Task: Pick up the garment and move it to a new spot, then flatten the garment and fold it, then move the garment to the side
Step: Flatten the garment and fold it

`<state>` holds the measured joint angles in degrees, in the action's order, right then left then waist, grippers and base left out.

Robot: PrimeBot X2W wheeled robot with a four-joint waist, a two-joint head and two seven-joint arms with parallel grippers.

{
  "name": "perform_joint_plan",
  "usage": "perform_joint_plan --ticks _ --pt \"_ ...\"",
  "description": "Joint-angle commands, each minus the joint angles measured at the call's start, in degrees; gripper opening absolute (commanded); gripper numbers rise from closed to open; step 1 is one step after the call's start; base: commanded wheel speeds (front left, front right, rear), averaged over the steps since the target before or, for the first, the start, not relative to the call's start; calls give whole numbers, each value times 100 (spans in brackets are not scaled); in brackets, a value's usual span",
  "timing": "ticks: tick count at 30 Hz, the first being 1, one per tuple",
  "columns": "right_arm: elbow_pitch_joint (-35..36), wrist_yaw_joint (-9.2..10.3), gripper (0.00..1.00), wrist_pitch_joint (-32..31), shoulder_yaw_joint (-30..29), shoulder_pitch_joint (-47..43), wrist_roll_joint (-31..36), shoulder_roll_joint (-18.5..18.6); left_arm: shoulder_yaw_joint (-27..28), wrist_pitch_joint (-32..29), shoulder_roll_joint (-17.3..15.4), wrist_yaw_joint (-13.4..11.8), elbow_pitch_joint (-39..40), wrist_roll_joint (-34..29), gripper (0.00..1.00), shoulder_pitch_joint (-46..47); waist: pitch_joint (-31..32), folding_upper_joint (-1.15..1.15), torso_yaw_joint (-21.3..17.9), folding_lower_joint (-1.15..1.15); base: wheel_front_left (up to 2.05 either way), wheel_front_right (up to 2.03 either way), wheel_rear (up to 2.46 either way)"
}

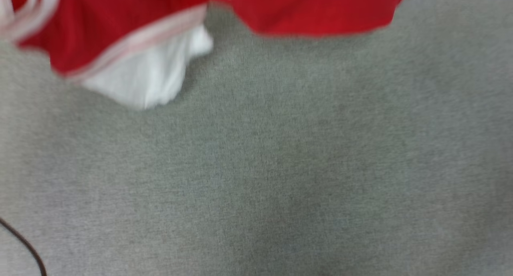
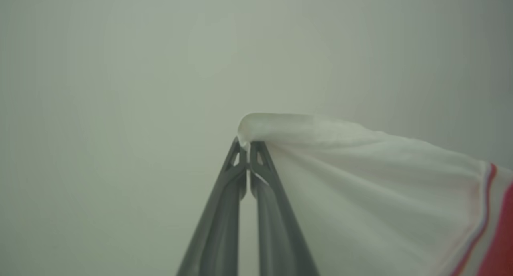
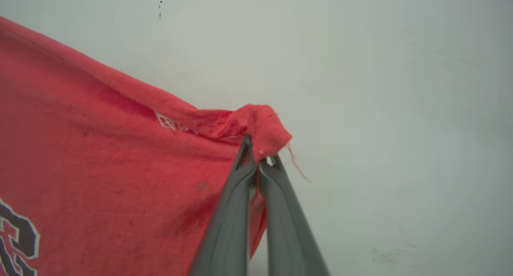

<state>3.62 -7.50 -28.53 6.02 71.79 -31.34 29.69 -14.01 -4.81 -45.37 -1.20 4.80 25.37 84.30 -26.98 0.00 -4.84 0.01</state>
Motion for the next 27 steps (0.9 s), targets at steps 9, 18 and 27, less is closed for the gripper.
perform_joint_plan --ticks 9,18,27 --pt "-1540 4 0 1159 518 1593 540 -26 -343 643 805 127 -2000 -348 0 1916 -1079 0 168 -1 0 0 0" --pt "-2936 4 0 2073 1205 2029 639 -26 -721 1272 1291 430 -3456 -402 0 2143 -1350 0 339 -1 0 0 0" --pt "-3619 3 0 2843 1859 965 415 18 -1111 1880 1737 426 -3520 -238 0 118 -1007 0 576 -1 0 0 0"
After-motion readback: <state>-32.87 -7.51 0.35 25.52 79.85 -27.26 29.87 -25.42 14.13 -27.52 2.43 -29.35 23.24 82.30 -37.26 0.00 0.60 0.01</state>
